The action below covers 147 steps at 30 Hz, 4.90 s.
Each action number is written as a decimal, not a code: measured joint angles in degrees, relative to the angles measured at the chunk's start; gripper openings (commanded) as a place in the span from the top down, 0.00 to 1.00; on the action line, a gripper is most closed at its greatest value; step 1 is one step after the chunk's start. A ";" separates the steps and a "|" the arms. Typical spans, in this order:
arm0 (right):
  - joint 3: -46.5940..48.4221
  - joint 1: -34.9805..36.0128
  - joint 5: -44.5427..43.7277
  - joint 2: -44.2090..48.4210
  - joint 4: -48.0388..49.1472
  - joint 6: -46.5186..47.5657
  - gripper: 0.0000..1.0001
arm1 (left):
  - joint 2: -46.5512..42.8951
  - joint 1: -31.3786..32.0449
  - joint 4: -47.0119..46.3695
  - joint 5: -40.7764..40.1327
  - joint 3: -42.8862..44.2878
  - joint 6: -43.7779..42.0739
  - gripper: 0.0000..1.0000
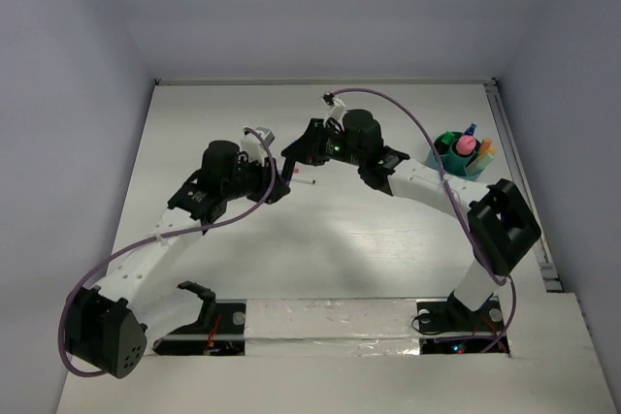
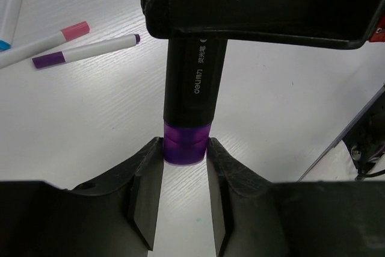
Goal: Sort the stationery into containers
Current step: Place the pen in the storage box, then pick up the pen from the center of the board.
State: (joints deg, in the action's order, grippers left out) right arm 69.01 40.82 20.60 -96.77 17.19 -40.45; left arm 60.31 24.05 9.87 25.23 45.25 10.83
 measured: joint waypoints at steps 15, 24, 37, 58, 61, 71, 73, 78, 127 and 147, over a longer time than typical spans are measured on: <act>-3.06 -2.19 -13.14 6.64 -3.76 3.67 1.00 | -2.21 -0.02 -0.46 -0.17 0.00 -0.04 0.01; -9.20 -20.15 -36.04 18.16 -9.46 13.27 1.00 | -6.56 -0.02 -0.48 -1.95 0.00 -0.04 0.01; -6.80 -32.22 -54.42 11.17 -15.17 26.97 1.00 | -8.81 -0.02 0.26 -3.02 0.00 -0.02 0.01; -5.31 -32.54 -55.04 4.15 -15.15 30.97 0.66 | -9.16 -0.02 0.52 -3.23 -0.02 -0.04 0.01; -5.31 -32.54 -54.62 4.20 -15.39 30.18 0.63 | -9.14 -0.02 0.68 -3.39 -0.02 -0.02 0.01; -5.29 -32.54 -52.24 9.20 -18.05 28.22 0.46 | -9.05 -0.02 0.74 -4.96 -0.02 -0.02 0.01; -5.29 -32.52 -50.47 10.62 -18.62 28.22 0.48 | -9.05 -0.02 0.79 -5.40 0.00 -0.02 0.01; -4.55 -31.01 -36.65 12.76 -19.89 28.68 1.00 | -9.01 -0.02 1.16 -7.52 0.00 0.07 0.01; 19.63 4.35 -10.58 -24.85 -38.71 49.70 0.49 | -7.45 -9.38 1.16 -11.82 -0.02 1.99 0.01; 37.38 8.52 -17.75 -36.76 -38.62 44.72 0.57 | -19.56 -13.66 0.61 -16.50 0.00 3.52 0.01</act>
State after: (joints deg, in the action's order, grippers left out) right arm 106.39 49.34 2.85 -133.53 -21.43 4.27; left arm 40.75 10.39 10.48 8.73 45.25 14.35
